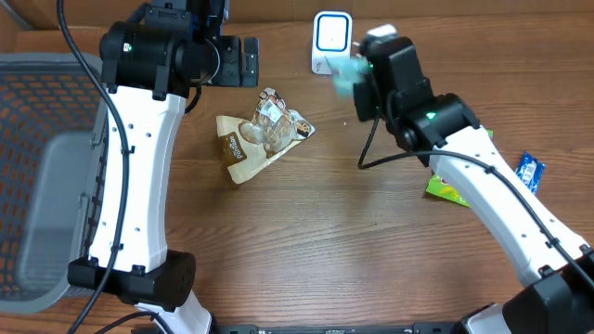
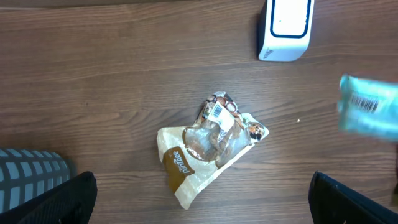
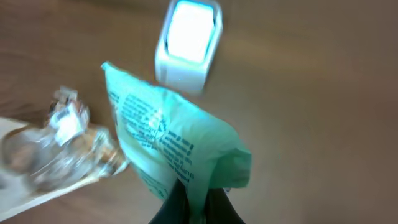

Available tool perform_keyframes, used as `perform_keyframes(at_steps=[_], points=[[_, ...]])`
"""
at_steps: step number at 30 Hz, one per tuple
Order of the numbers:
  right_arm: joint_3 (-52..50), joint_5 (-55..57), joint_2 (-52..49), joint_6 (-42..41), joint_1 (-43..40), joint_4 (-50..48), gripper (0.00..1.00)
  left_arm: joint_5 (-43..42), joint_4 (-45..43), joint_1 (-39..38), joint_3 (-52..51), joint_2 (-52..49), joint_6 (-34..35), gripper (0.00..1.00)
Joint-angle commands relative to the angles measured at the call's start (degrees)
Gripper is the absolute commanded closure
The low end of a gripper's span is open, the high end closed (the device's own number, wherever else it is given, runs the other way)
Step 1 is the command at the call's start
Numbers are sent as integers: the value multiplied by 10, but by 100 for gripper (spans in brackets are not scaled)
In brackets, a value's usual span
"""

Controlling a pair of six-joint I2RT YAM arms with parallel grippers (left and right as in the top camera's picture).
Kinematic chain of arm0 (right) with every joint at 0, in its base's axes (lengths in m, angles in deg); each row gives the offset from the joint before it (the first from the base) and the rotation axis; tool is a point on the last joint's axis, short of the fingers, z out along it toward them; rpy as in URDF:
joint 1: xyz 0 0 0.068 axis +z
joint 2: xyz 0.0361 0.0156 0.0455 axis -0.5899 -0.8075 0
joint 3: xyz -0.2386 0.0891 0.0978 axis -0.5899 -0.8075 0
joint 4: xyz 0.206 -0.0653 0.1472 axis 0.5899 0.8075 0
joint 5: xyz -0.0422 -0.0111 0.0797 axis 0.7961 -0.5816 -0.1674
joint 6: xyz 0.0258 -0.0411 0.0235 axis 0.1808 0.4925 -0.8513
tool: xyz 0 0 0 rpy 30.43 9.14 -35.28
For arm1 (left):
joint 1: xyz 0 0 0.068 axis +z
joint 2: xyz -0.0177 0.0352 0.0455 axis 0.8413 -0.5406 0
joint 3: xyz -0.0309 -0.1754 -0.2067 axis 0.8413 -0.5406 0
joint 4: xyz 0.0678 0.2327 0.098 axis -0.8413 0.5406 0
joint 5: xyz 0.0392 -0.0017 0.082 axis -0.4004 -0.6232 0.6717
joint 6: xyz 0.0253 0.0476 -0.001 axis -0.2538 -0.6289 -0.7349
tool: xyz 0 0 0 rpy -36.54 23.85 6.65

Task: Scan the item barcode
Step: 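Carry the wipes pack right and drop it by the blue packet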

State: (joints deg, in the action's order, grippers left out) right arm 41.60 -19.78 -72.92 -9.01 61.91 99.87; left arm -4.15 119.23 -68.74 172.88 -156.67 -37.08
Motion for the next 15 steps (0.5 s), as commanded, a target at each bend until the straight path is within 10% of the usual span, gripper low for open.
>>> perform_keyframes(at_steps=[1, 7, 15], points=[[3, -158, 34, -160, -45, 40, 96, 3, -2, 2, -2, -5, -11, 0], [3, -300, 85, -160, -216, 165, 96, 3, -2, 2, -2, -5, -11, 0], [-81, -216, 63, -160, -466, 203, 96, 3, -2, 2, -2, -5, -11, 0]])
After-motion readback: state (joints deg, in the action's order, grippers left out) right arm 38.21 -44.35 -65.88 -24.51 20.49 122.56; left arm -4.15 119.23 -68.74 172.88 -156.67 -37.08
